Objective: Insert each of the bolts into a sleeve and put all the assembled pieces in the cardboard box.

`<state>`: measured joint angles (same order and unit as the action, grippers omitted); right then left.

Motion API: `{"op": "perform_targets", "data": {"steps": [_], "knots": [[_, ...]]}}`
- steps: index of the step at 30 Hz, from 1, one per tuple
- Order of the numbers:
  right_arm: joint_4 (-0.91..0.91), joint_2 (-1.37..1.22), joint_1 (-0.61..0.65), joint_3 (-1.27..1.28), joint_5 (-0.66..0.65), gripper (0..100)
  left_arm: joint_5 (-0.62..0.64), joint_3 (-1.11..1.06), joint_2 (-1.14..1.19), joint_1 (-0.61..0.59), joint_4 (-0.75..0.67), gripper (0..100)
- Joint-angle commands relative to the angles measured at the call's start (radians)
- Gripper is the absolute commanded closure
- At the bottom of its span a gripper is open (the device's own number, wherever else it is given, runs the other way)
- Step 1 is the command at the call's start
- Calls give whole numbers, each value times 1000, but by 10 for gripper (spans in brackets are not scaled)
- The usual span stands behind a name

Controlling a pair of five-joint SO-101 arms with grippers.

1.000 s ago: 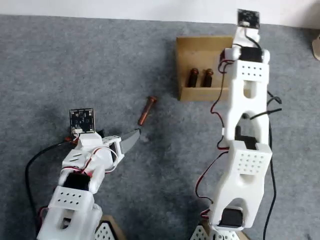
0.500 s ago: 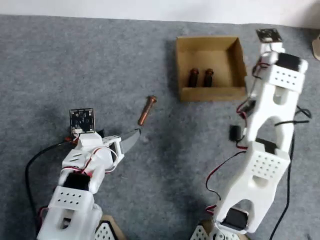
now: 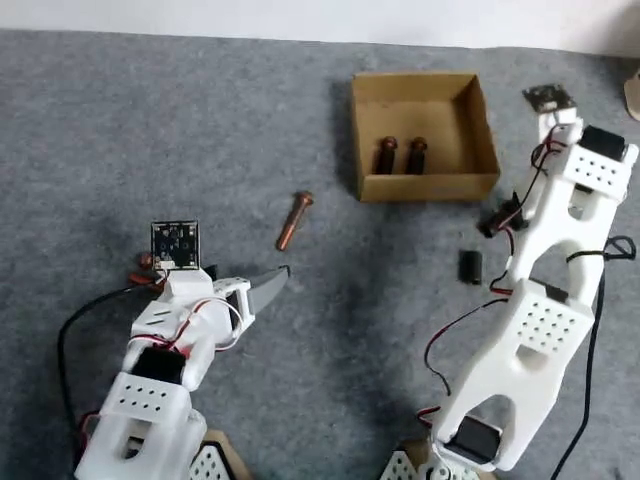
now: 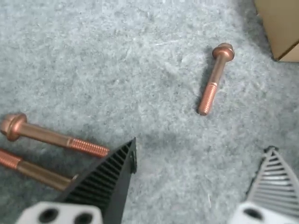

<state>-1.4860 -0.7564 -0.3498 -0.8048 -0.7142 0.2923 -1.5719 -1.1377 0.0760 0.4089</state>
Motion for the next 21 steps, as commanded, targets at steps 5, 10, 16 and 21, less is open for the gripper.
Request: {"op": "perform_targets", "data": {"steps": [5, 10, 16, 21], "knots": [[73, -67, -7, -28, -26, 885, -8, 10, -4, 21, -15, 618], [131, -94, 1, -27, -26, 885, -8, 10, -4, 21, -17, 618], [159, -97, 16, -27, -26, 885, -9, 12, -4, 21, -18, 618], [159, -97, 38, -27, -26, 885, -9, 12, -4, 21, -18, 618]]}}
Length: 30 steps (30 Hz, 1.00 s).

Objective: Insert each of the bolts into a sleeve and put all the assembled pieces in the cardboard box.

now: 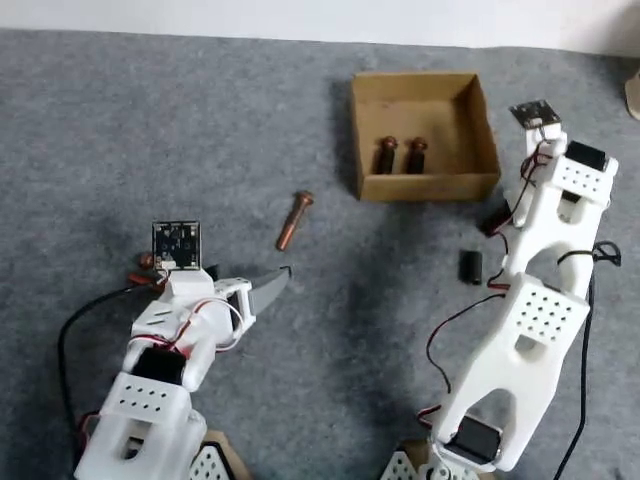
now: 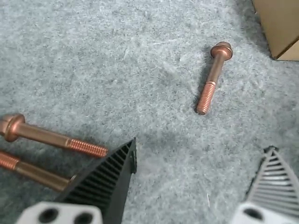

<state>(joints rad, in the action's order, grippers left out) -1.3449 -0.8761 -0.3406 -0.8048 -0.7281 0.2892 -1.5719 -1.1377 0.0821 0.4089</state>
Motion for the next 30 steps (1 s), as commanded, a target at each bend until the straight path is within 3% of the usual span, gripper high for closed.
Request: {"op": "perform_targets", "data": {"steps": [1, 15, 19, 30], "knots": [[18, 22, 30, -27, -12, 885, -6, 12, -4, 15, -18, 618], [81, -35, 56, -18, -12, 887, -6, 15, -4, 15, -14, 618], [81, -93, 54, -18, -6, 998, -6, 19, -4, 15, -12, 618], [16, -133, 13, -51, 54, 994, -12, 25, -4, 16, -11, 618]]}}
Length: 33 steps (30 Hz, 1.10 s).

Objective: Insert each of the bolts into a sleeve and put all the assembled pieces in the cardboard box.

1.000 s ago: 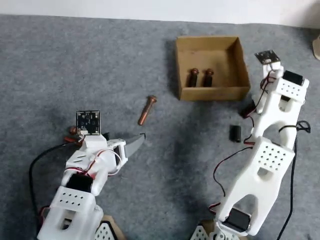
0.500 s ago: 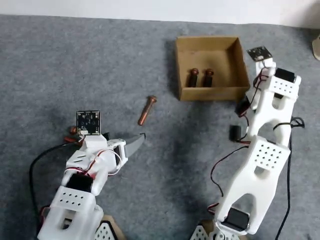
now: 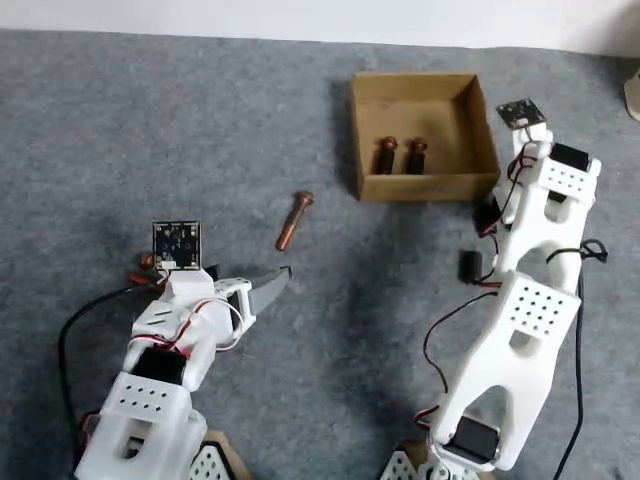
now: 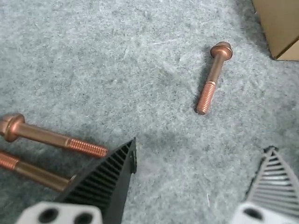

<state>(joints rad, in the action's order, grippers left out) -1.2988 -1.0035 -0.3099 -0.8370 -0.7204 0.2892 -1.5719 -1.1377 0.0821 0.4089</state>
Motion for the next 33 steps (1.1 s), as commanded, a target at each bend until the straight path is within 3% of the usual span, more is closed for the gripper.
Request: {"op": "perform_targets", "data": {"steps": [1, 4, 10, 15, 21, 25, 33], "knots": [[-36, -1, -19, -51, 63, 994, -26, 30, -4, 18, -9, 618], [-56, 18, -22, -124, 133, 994, -37, 53, -4, 21, 54, 618], [-269, 31, -8, -305, 252, 994, -38, 97, -2, 21, 147, 618], [-466, 28, -1, -484, 255, 994, -38, 159, -1, 85, 229, 618], [-463, 30, -13, -590, 187, 994, -55, 332, 15, 137, 442, 618], [-464, 39, -16, -599, 187, 994, -89, 466, 202, 133, 500, 618], [-466, 39, -13, -601, 313, 994, -135, 863, 717, 136, 631, 614]]}}
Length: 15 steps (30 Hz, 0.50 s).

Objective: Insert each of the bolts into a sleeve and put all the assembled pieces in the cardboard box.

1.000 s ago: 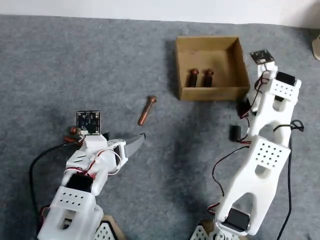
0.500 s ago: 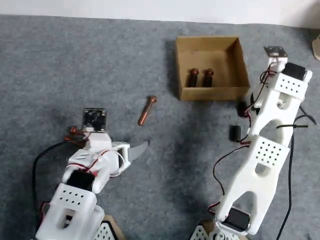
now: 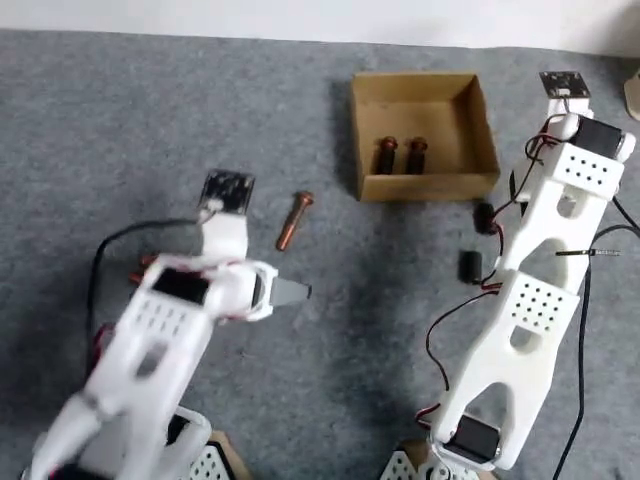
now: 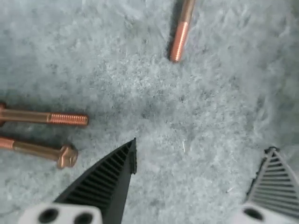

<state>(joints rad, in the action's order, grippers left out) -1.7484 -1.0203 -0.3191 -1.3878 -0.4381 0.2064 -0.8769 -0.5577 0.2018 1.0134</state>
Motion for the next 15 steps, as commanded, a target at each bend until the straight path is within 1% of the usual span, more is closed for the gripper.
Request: {"op": "perform_targets", "data": {"steps": [1, 7, 11, 15], "knots": [[-15, 56, -1, -51, 40, 994, -78, 205, 176, 12, 28, 614], [-16, 56, 35, -202, 52, 994, -170, 395, 390, 8, 35, 614], [-16, 56, 59, -254, 135, 994, -199, 564, 529, 10, 129, 614], [-18, 54, 79, -234, 193, 994, -230, 768, 674, -7, 219, 616]]}}
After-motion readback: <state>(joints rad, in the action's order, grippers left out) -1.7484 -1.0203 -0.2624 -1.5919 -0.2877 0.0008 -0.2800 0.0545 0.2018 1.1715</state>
